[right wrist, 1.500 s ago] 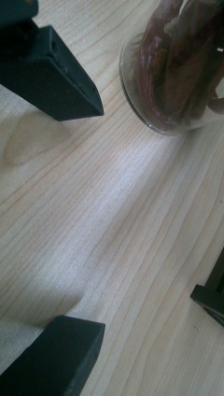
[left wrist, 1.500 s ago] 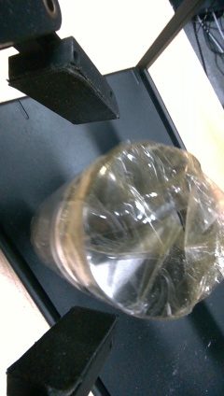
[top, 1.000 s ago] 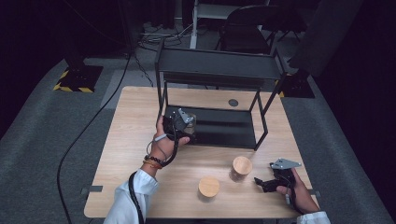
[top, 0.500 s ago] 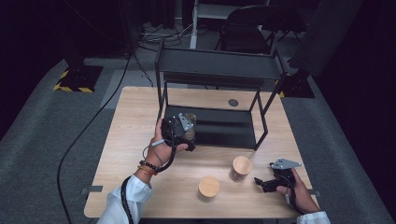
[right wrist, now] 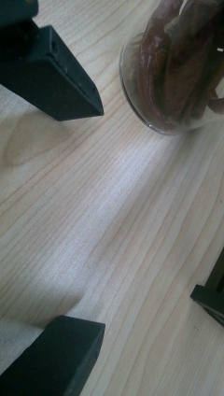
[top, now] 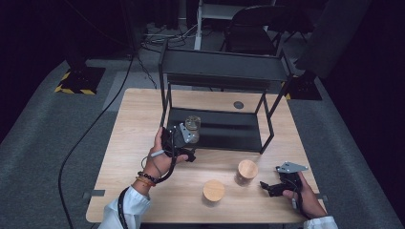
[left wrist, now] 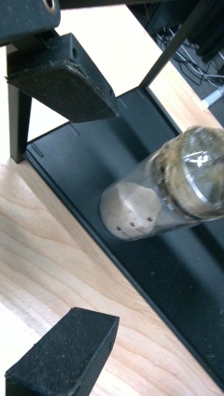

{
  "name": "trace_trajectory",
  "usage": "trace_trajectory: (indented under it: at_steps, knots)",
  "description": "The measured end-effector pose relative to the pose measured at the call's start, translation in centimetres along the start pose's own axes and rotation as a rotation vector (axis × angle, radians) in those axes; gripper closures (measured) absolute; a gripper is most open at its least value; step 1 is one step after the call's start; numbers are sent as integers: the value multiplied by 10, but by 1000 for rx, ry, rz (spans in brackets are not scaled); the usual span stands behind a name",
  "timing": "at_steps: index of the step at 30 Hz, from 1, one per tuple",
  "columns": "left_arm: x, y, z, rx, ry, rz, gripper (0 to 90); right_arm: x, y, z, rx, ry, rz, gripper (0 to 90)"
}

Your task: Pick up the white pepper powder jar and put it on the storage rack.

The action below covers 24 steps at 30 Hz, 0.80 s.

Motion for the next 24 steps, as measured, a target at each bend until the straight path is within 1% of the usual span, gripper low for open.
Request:
trace_trajectory:
  at_steps: [4,6,9,13,16,21,24]
  knots:
    - [6,2,-2,-10,-8,-13,29,0,0,0,0,0,0,0]
    - [9,3,-2,-6,-10,-18,30,0,0,0,0,0,0,0]
    - [15,3,-2,-21,-15,-24,30,0,0,0,0,0,0,0]
    - [23,4,-4,-17,-20,-31,30,0,0,0,0,0,0,0]
    - [31,5,-6,-24,-34,-37,30,0,0,0,0,0,0,0]
    - [42,7,-8,-19,-42,-34,30,0,0,0,0,0,0,0]
    - [49,8,-8,-26,-50,-41,30,0,0,0,0,0,0,0]
Point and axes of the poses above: each handheld gripper's, and its own axes: z roughly backward along the jaws, x roughly out of its underside, y roughly to its right, the point moved 5 cm from there along -z, roughly forward along the jaws, and after that the axes turned 15 degrees about -y, right-handed, at the moved point
